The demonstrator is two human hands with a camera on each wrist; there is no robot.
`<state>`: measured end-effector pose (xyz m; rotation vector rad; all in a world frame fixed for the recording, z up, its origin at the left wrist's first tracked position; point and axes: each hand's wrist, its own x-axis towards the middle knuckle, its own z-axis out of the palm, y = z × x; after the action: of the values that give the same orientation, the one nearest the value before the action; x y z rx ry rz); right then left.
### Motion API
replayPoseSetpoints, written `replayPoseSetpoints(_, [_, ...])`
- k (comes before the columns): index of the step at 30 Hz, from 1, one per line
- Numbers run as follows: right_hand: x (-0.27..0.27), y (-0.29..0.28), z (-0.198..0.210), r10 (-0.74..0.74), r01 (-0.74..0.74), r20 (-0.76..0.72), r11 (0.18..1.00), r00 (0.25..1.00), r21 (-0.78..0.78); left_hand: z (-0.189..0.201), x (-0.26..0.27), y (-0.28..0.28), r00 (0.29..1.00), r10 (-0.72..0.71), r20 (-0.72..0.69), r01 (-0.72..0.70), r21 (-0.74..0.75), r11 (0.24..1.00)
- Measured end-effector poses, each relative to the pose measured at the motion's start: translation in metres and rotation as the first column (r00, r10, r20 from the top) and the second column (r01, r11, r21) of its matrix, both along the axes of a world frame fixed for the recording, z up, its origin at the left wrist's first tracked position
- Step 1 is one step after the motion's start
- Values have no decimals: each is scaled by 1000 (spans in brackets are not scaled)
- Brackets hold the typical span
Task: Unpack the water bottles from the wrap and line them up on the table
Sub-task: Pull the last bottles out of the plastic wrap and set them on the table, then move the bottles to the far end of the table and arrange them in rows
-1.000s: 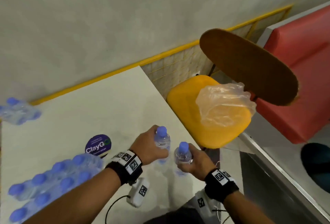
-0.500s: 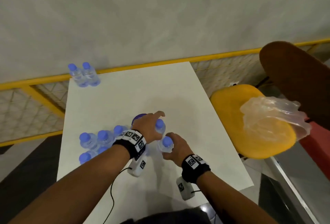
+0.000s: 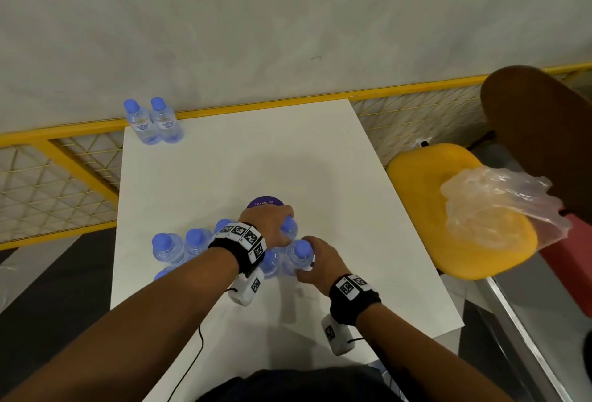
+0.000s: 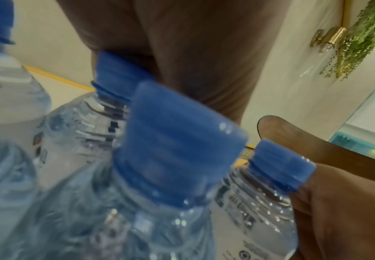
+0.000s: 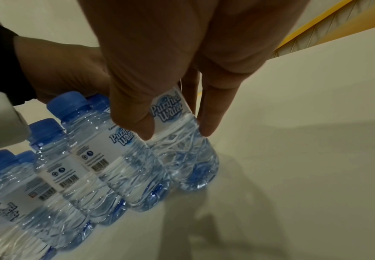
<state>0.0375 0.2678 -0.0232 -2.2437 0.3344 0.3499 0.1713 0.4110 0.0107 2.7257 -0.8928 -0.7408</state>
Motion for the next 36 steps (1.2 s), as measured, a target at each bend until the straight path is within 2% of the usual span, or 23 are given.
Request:
replayPoseSetpoints(8, [0, 6, 0, 13, -14, 13, 999, 1000, 49, -2, 2, 2, 999, -39, -14, 39, -9, 999])
replayPoseSetpoints(18, [0, 6, 1, 31, -32, 19, 999, 999, 30, 6, -3, 4, 998, -63, 26, 63, -27, 998])
replayPoseSetpoints(24, [1, 9, 12, 68, -68, -20, 998, 997, -4, 11, -4, 5, 999, -48, -10, 48, -29, 998])
replayPoseSetpoints(29, [2, 6, 31, 143, -168, -206, 980, 968, -108, 23, -8, 21, 995, 32, -93, -50, -198, 979])
replayPoseSetpoints(31, [-3, 5, 44, 106, -129, -163, 982, 981, -141, 30, -10, 39, 993, 96, -64, -109, -266, 958])
replayPoseSetpoints(33, [-6, 12, 65, 120, -120, -15, 972, 993, -202, 37, -13, 66, 984, 177, -12, -172, -323, 931])
replayPoseSetpoints(34, [-7, 16, 76, 145, -124, 82, 967, 986, -224, 39, -14, 80, 976, 217, 8, -201, -345, 917])
replayPoseSetpoints(36, [-3, 32, 94, 286, -201, 263, 929, 921, -309, 43, -15, 117, 951, 309, 24, -281, -357, 891])
